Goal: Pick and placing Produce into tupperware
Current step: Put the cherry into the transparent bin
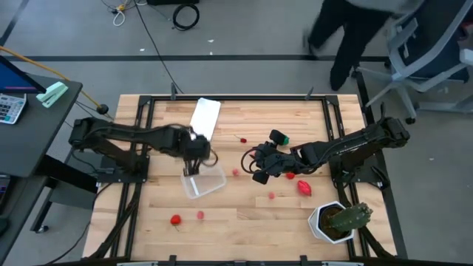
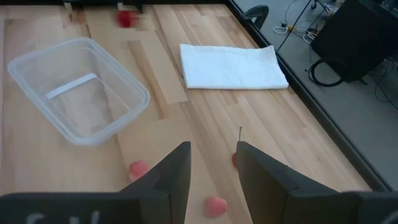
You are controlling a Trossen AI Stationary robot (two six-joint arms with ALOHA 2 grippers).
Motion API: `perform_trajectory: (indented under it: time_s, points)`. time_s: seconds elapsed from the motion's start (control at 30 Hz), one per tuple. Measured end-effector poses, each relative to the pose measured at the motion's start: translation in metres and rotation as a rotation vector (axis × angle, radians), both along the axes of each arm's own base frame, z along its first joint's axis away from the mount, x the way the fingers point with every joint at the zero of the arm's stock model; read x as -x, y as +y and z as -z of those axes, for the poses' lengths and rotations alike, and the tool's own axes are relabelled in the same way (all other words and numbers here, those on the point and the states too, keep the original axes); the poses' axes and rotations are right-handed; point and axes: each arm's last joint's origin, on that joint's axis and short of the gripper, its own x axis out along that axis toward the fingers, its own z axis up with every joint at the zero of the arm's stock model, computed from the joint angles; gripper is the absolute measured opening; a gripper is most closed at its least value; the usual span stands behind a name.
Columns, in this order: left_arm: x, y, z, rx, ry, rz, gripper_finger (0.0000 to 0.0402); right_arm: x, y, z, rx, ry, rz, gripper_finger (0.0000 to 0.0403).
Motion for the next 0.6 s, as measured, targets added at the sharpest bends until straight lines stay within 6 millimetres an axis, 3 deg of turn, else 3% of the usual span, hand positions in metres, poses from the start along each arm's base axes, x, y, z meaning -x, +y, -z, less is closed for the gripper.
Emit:
perform_trajectory:
  time_s: [0.17,0.47,0.6]
  points:
    - [0.003,-0.022,0.001,0.112,0.001,0.025,0.0001,0.001,0.000,0.001,-0.011,0.001,0.011,0.0137]
    - [0.004,-0.035,0.058,0.197,0.098,0.019,0.0014,0.004,-0.001,0.004,-0.072,0.002,0.073,0.0137]
    - [0.001,-0.036,0.071,0.197,0.092,0.021,0.0014,0.004,-0.001,0.004,-0.072,0.007,0.075,0.0137]
